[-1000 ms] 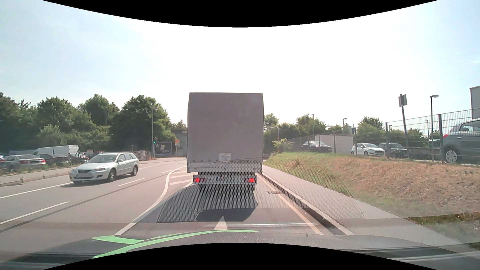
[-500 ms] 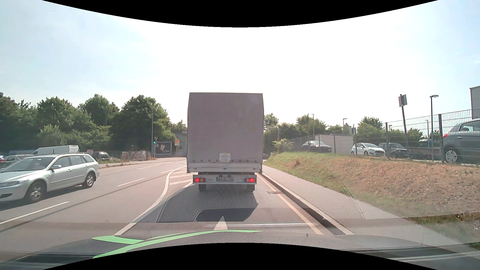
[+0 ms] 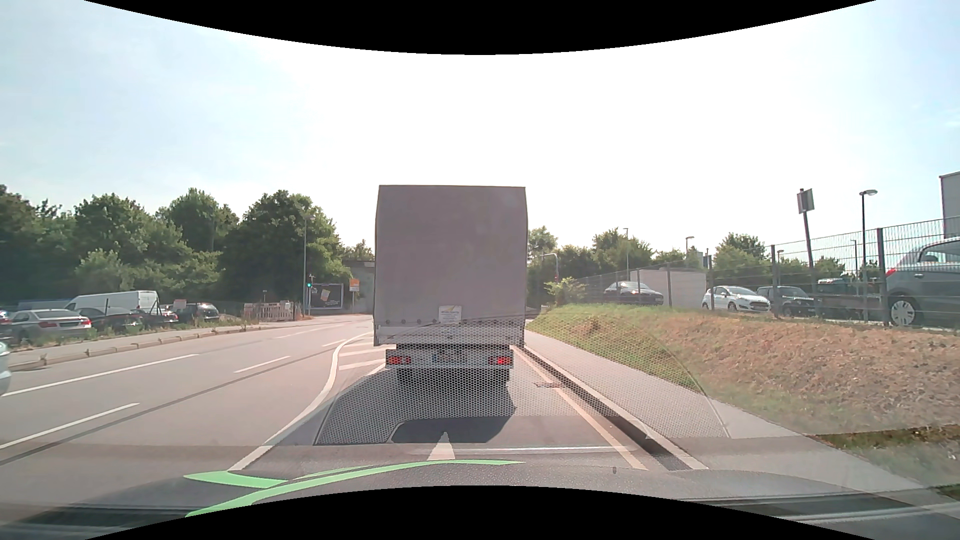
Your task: Follow the waypoints while adhering to traffic rules and regulations
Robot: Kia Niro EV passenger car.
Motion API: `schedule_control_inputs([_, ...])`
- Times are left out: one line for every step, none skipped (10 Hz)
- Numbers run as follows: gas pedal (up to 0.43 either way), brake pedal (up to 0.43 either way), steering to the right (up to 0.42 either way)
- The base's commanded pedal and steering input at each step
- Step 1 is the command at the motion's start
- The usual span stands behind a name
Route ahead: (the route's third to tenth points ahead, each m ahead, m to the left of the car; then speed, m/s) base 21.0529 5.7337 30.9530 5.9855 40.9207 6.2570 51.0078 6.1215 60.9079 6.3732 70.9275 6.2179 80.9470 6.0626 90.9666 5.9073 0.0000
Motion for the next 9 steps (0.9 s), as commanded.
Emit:
schedule_control_inputs([0.000, 0.280, 0.003])
schedule_control_inputs([0.000, 0.280, 0.003])
schedule_control_inputs([0.000, 0.280, 0.003])
schedule_control_inputs([0.000, 0.280, 0.003])
schedule_control_inputs([0.000, 0.280, 0.003])
schedule_control_inputs([0.000, 0.280, 0.003])
schedule_control_inputs([0.000, 0.280, 0.004])
schedule_control_inputs([0.000, 0.280, 0.003])
schedule_control_inputs([0.000, 0.280, 0.003])
